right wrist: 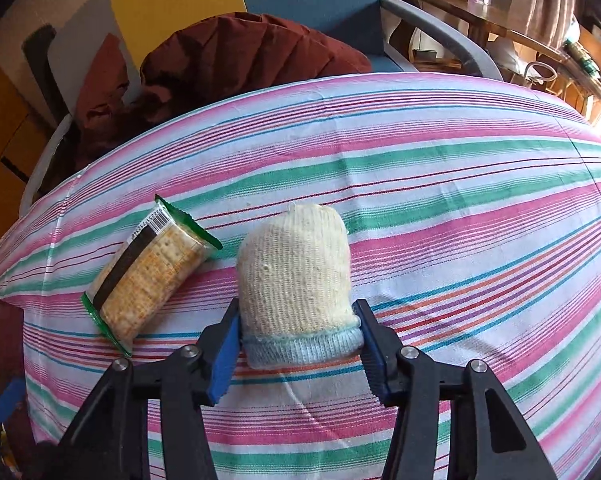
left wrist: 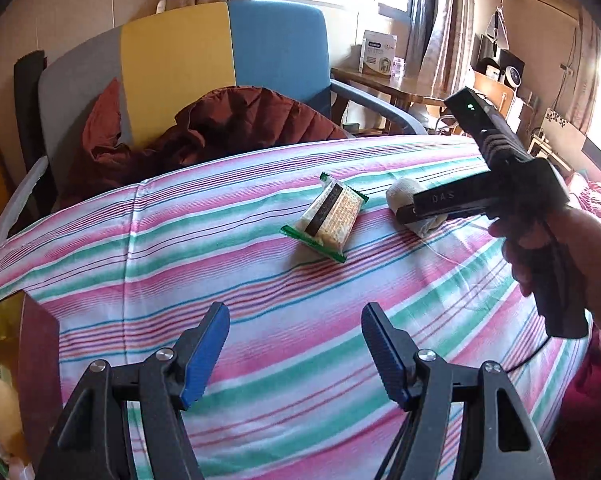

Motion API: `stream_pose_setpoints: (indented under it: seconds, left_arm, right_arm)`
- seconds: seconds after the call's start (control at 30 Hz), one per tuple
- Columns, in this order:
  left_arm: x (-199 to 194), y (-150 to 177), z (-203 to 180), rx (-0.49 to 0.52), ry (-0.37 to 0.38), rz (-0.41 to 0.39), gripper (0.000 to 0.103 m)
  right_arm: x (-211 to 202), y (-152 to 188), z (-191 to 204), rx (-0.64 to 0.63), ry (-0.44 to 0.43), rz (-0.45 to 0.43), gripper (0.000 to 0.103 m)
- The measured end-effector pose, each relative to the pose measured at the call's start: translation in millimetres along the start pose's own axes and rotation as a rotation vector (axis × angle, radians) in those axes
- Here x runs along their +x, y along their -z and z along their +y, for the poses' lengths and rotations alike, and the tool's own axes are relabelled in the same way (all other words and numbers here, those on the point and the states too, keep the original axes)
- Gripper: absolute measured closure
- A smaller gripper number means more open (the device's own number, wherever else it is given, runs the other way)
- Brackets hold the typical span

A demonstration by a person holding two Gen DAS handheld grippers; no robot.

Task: Organize objects
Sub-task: 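Grasp the cream knitted roll with the right tool while the left tool grasps the cracker packet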

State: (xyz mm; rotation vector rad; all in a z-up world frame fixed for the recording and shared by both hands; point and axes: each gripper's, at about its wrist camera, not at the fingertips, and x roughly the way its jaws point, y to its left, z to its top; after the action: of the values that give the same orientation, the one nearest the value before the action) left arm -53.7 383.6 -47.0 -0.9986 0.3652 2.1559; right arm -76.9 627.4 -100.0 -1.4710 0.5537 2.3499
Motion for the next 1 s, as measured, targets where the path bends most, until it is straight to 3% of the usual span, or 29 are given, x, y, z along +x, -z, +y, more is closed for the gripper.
stream_pose_setpoints:
  seconds: [0.07,0.23,0.4,0.53,0.63,0.8,0.87,0.93,1.0]
  left_arm:
    - [19,-15,-2,0.02,0.008,0.019,0.033]
    - [56,-42,-19,0.187,0.019,0.049,0.028]
    - [83,-60,-22,0.222,0.047,0.084,0.027]
    - [101,-66,-25,0.223,0.028,0.101,0.027]
    - [105,-65,-33,0.248,0.057,0.082,0.027]
    - [117,-57,-47,0.318,-0.032,0.057,0.027]
    - [117,-55,-45,0.31,-0.02,0.045,0.029]
    - [115,-54,-42,0.301,0.001,0.042,0.045]
    - [113,-51,-42,0.301,0.008,0.041,0.053]
  right_arm:
    - [0,-1,0,-0.001,-0.004,0.006,0.049]
    - [0,-2,-3,0.017,-0.026,0.021,0.048]
    - [0,-2,-1,0.016,-0.026,0.029,0.048]
    - [-1,-1,0,0.015,-0.027,0.031,0.047]
    - [-2,-1,0,0.022,-0.034,0.033,0.047]
    - [-4,0,3,0.018,-0.031,0.035,0.047]
    - [-5,1,3,0.02,-0.034,0.035,0.047]
    - [-6,2,3,0.022,-0.036,0.035,0.047]
    - [-6,3,5,0.017,-0.032,0.033,0.047]
